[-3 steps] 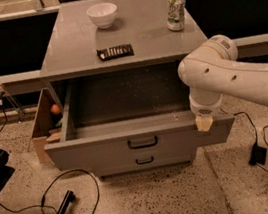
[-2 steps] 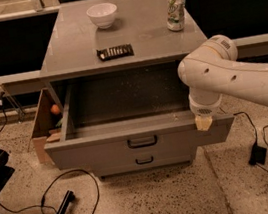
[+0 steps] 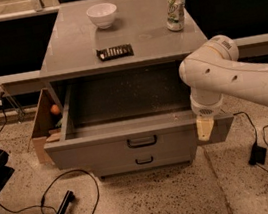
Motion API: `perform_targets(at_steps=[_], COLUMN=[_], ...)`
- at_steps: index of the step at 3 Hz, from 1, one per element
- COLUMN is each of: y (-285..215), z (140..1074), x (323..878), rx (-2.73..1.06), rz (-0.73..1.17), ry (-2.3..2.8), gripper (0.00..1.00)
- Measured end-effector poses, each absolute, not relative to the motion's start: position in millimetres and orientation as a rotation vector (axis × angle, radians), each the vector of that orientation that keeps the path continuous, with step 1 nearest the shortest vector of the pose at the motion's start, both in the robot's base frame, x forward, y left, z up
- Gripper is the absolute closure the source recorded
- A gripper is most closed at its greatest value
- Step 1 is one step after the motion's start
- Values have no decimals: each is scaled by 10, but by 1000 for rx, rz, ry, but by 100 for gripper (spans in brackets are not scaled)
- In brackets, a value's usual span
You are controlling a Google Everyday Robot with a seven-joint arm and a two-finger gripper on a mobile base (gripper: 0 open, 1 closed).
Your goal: Open top drawer
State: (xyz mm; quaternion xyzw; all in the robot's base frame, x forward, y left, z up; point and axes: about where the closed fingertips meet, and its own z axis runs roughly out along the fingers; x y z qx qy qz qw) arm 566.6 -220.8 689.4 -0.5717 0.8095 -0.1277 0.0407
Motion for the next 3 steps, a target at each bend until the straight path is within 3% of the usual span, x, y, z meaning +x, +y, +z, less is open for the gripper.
perform_targets(at_steps=[1,2,3], y=[-2209,-2212,-2236], z=[6893,6876,6743], x=[5666,5629,5324], rx=[-1751,-1755,-1783], rz=[-391,-376,-255], ry=[2479,2483,2510], gripper=[0,3,25])
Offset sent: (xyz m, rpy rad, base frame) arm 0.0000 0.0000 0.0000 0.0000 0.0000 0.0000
